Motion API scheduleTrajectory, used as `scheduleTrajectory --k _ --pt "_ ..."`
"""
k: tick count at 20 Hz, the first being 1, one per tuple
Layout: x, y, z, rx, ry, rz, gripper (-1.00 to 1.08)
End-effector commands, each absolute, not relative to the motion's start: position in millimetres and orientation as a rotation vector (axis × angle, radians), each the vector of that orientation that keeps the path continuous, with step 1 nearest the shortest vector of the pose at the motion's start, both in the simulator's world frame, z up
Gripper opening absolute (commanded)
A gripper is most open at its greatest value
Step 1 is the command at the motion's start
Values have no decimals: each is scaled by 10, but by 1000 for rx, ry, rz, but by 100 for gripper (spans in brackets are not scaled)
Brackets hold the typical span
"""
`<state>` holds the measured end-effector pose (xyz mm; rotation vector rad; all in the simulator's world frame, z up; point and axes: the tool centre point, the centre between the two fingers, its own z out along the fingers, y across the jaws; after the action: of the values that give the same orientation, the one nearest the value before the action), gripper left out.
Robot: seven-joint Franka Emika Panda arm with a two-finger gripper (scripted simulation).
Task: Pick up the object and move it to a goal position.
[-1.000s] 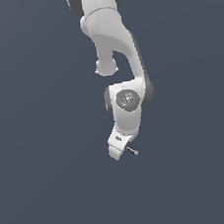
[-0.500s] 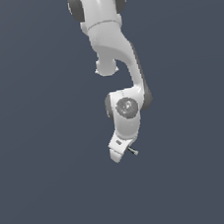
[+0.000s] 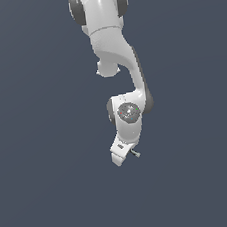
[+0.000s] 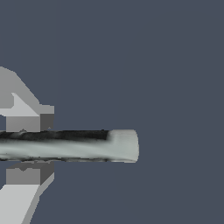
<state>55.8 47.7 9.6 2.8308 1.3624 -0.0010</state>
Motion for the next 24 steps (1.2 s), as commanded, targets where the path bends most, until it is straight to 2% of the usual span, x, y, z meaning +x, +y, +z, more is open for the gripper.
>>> scheduleTrajectory --k 1,12,24 --pt "560 477 97 2831 1362 0 -100" --pt "576 597 178 2831 1362 0 -100" --pt "723 1552 816 2831 1363 0 -100"
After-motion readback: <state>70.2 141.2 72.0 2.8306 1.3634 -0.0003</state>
